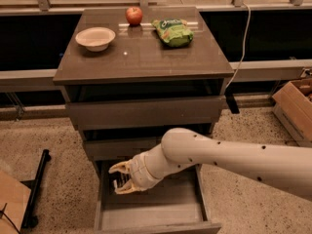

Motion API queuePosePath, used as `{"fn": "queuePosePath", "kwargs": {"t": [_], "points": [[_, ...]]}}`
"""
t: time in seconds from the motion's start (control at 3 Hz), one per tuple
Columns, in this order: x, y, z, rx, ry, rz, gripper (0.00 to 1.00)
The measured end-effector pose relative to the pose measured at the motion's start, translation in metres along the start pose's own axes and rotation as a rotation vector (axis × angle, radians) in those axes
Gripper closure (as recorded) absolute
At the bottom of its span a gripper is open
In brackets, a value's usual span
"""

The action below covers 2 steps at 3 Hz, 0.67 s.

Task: Pick rxbar chocolate from bottom drawer and place on counter

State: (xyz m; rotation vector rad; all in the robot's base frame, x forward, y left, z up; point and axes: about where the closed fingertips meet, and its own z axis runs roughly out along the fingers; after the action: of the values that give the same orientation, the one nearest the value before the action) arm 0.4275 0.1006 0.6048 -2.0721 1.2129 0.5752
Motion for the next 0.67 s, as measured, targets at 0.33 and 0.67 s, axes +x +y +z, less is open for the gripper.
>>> {"fn": "queuePosePath", "kwargs": {"t": [0.33, 0.67], "points": [[-0.022, -0.034, -0.043, 0.012, 0.094, -0.024, 1.00], [-0.048, -0.076, -0.080, 0.008, 0.199, -0.061, 1.00]]}}
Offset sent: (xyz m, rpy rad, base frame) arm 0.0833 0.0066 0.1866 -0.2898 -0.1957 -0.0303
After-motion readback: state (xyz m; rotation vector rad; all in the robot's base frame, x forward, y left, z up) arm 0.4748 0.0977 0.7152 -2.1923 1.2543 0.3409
